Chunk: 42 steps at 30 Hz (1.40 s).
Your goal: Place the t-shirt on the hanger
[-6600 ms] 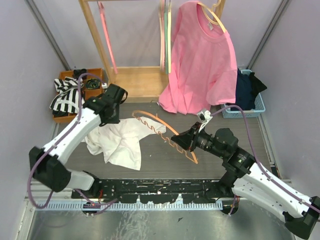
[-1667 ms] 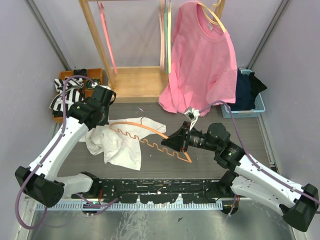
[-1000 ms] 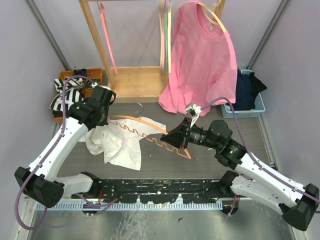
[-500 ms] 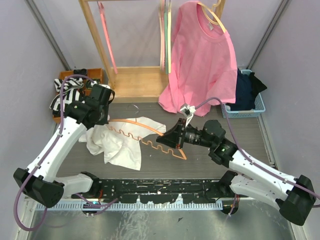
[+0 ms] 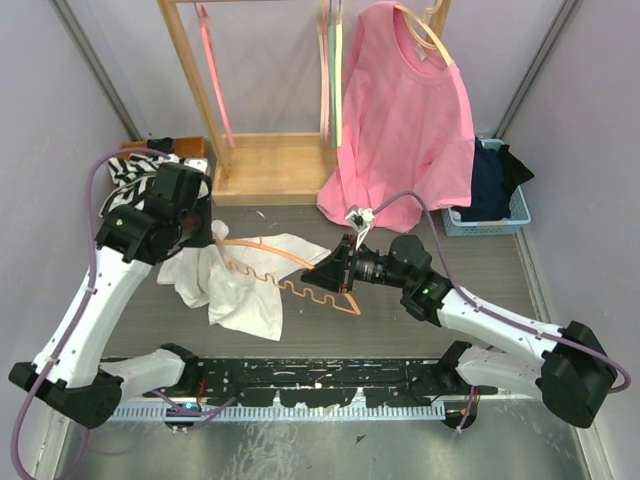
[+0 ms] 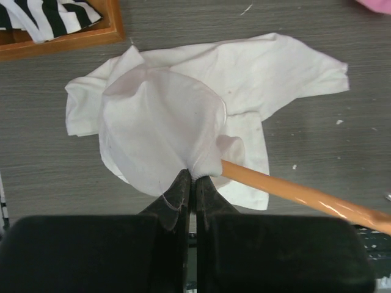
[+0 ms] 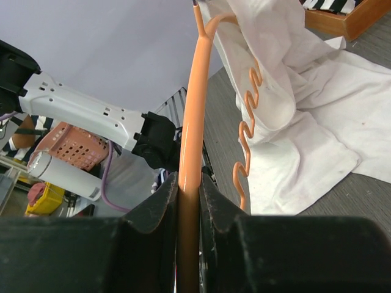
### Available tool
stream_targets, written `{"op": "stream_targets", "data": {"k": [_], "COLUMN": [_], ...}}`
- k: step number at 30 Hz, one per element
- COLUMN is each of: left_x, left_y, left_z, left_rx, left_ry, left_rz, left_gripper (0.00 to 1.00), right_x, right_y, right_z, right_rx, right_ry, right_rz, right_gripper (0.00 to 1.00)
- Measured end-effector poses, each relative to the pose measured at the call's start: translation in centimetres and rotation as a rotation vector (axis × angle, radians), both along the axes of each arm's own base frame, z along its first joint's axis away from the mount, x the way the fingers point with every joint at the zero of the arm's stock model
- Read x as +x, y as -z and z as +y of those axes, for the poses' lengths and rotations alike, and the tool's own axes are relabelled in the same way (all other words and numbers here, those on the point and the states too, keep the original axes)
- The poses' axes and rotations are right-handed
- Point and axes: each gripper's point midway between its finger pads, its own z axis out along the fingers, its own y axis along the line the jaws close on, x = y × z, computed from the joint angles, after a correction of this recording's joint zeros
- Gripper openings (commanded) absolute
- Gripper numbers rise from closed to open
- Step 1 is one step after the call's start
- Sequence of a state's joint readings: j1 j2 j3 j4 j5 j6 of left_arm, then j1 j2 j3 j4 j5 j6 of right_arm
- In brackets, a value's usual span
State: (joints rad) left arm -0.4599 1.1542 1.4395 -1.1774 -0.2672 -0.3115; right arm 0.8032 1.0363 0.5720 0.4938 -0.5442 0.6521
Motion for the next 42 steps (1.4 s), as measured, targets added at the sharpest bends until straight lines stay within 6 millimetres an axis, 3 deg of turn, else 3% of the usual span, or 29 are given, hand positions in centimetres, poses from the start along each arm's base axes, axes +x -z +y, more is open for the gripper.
{"op": "stream_targets", "data": {"k": [4, 10, 20, 27, 34, 37, 42], "left_x": [-1.1, -2.8, -4.4, -5.0, -5.3, -5.3, -5.5], "left_y": [-2.3, -5.7, -8.1, -11.7, -13.5, -13.9, -13.5], "left_z": [-0.9, -2.9, -4.9, -4.6, -5.3, -5.7, -5.9], "left_rx": [-0.092, -0.259, -0.413, -0.454, -0.491, -0.501, -0.497], "left_ry": [0.023, 0.068, 0.116, 0.133, 0.170, 0.185, 0.195], "left_rz": [-0.035, -0.083, -0.091, -0.172, -0.196, -0.190, -0.153], "left_gripper": [0.09, 0.09, 0.10, 0.10, 0.10, 0.11, 0.10], "right_x": [0.4, 0.8, 0.4, -2.1, -5.6, -6.5, -6.3], "right_y": [0.4, -1.2, -3.4, -5.7, -7.9, -8.1, -8.0], "right_z": [0.7, 1.5, 2.6, 0.6, -2.2, -2.6, -2.2], "right_rx": [0.010, 0.089, 0.217, 0.213, 0.194, 0.178, 0.135], "right_ry": [-0.015, -0.030, -0.094, -0.128, -0.183, -0.216, -0.229], "right_rz": [-0.006, -0.043, -0.057, -0.112, -0.188, -0.182, -0.150], "right_gripper": [0.01, 0.01, 0.01, 0.01, 0.01, 0.01, 0.01]}}
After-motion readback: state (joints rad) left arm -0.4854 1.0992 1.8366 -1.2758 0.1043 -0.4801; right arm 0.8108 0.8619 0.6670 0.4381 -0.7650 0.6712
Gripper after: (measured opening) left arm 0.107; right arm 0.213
